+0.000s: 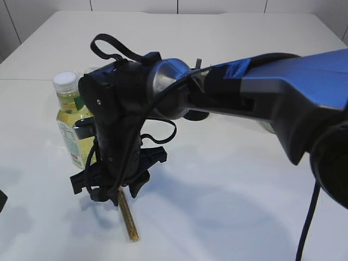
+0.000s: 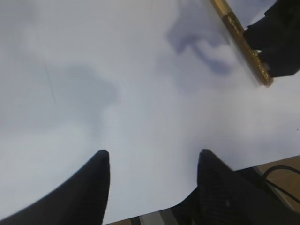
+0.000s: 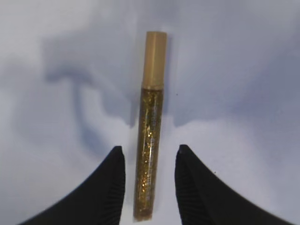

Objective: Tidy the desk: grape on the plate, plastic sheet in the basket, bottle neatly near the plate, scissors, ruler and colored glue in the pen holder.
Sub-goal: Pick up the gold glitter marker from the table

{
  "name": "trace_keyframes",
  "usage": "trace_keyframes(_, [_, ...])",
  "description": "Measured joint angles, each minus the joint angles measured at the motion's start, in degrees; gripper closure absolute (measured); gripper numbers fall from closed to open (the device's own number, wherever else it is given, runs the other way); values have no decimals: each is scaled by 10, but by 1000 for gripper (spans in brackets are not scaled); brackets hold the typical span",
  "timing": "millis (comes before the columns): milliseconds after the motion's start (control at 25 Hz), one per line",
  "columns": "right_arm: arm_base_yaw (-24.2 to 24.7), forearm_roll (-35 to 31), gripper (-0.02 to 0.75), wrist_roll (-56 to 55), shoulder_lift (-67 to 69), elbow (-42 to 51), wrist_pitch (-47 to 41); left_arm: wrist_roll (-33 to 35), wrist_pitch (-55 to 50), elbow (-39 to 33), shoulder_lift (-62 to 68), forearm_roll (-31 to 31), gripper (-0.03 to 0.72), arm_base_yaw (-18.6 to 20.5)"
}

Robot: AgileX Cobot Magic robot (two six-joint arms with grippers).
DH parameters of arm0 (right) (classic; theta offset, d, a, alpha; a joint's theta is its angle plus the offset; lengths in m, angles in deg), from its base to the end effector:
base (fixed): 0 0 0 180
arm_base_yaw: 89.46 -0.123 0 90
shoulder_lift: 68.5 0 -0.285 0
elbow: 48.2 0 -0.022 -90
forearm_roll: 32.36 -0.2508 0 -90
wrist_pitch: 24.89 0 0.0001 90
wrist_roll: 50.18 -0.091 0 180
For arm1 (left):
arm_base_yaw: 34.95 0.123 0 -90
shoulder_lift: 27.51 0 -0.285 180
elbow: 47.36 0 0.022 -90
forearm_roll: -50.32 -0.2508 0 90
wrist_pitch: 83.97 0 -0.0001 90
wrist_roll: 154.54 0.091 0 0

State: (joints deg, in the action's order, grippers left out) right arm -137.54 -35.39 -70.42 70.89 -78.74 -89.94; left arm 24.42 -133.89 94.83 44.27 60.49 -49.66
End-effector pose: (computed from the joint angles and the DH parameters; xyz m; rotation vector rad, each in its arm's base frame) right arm 0.3110 0.3529 0.1579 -0.7107 2.9940 0.1546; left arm 0.1774 -0.0593 0.2461 0.2076 2.7878 -0.2862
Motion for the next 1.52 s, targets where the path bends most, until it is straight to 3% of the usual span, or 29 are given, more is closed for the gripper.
trace_keyframes(960, [0,3,440,-34,42,-1,40,0,-3,0,0,-2,253,0])
trace_keyframes(1520, [0,9,622,-32,43,-2,40,0,-5,0,0,-3,253,0])
